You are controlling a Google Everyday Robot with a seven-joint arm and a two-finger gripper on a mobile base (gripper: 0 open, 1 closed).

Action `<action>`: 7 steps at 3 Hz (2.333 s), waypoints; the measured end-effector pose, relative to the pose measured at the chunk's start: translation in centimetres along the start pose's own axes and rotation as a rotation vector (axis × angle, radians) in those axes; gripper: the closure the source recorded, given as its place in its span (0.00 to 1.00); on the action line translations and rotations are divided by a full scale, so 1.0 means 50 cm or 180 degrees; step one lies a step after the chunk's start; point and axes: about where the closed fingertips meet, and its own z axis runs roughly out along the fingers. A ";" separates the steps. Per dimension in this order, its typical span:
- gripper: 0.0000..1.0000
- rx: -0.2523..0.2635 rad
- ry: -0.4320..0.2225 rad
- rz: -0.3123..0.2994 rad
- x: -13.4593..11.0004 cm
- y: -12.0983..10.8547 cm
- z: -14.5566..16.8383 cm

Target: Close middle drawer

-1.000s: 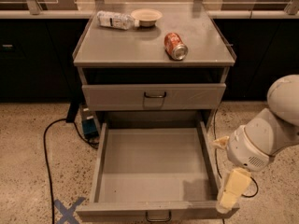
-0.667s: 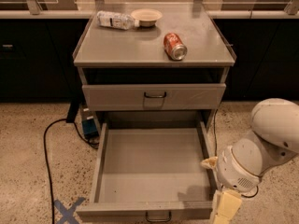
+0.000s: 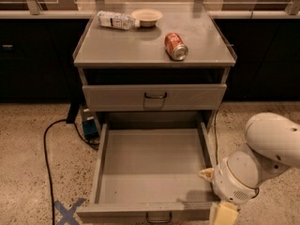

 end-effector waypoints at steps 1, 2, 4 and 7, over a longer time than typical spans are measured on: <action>0.00 -0.0249 -0.0034 -0.0090 0.012 0.021 0.112; 0.00 -0.0443 -0.0170 -0.0095 0.021 0.039 0.211; 0.00 -0.0593 -0.0020 -0.0071 0.063 0.041 0.406; 0.00 -0.0800 -0.0027 -0.0124 0.055 0.054 0.461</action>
Offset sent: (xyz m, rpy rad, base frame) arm -0.0617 0.0622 -0.1469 0.1571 0.1657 0.0812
